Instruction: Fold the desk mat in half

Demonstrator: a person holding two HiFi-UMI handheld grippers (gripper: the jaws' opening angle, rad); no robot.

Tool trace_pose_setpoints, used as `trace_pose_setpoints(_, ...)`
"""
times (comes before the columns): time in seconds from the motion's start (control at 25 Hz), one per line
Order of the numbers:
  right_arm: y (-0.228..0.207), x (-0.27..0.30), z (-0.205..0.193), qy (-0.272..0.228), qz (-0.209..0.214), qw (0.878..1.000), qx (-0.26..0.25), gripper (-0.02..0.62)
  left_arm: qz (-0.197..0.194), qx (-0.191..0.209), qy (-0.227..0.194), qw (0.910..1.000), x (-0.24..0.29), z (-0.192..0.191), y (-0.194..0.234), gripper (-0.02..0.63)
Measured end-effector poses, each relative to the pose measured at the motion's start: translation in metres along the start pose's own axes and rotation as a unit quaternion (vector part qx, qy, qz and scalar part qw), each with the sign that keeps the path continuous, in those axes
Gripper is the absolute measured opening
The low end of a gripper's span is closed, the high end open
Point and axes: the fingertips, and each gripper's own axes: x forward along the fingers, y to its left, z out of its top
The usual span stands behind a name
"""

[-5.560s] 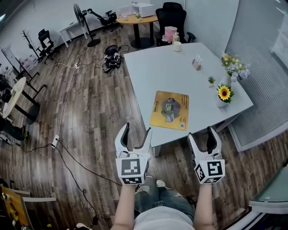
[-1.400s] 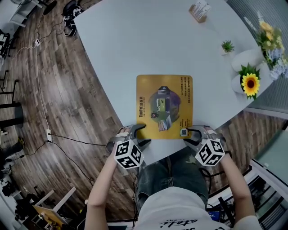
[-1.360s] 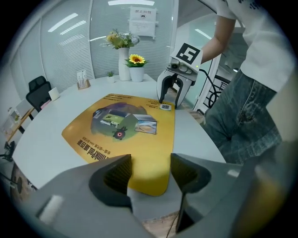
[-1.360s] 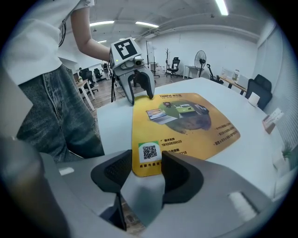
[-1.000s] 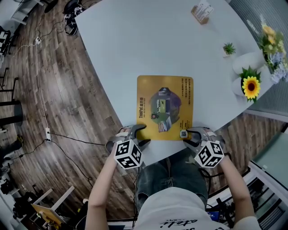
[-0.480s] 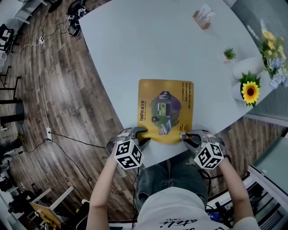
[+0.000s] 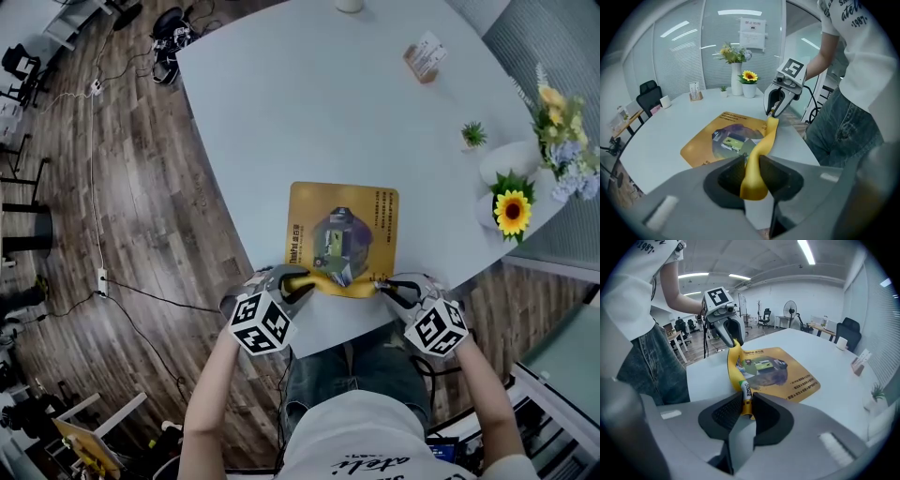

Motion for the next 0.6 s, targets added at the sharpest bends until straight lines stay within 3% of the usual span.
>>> trace_pose_setpoints(0.2, -0.03, -0.008, 0.01, -0.028, -0.015, 0.999, 0.029, 0.094, 0.021, -0.035, -0.031, 0.9987, -0.004, 0.019, 0.024, 0.1)
trace_pose_setpoints(0.6, -0.078, -0.005, 0.023, -0.04, -0.04, 0.998, 0.022, 0.09, 0.061, -0.06, -0.045, 0.9953, 0.0, 0.035, 0.067, 0.094)
